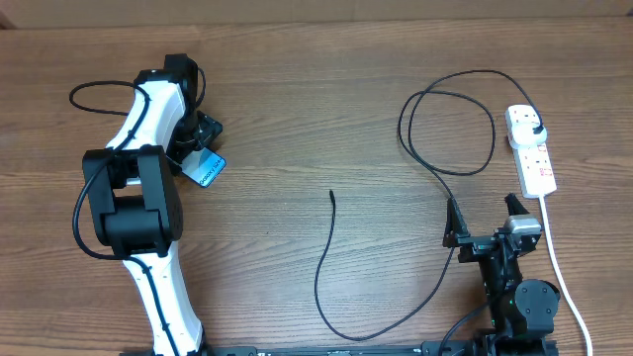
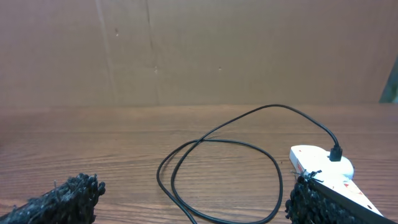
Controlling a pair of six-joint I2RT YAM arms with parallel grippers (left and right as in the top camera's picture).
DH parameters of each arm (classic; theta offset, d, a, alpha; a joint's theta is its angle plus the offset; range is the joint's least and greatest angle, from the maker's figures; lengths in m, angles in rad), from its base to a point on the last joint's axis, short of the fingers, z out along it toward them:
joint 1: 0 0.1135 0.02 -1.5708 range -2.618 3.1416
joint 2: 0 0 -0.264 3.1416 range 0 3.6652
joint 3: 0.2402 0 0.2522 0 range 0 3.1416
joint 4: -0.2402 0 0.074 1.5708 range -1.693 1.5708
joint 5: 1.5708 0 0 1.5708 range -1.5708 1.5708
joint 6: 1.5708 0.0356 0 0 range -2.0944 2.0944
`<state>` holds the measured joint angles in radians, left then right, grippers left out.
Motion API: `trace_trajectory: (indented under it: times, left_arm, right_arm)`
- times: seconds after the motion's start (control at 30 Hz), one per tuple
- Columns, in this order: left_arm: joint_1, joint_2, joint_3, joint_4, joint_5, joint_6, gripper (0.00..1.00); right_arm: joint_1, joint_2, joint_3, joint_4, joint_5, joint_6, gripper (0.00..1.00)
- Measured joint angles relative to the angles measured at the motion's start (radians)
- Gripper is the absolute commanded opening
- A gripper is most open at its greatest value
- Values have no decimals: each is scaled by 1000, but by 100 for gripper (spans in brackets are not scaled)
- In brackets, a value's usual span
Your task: Plug charger to phone and switch on socket
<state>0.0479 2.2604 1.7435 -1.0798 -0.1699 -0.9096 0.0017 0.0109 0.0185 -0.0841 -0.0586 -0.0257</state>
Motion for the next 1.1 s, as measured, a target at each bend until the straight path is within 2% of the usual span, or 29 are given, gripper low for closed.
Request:
trace_trajectory:
  times: [1.1]
  left_arm:
    - [0, -15, -29, 26, 0, 0, 100]
  right_arm:
    - [0, 0, 0, 0, 0, 0, 100]
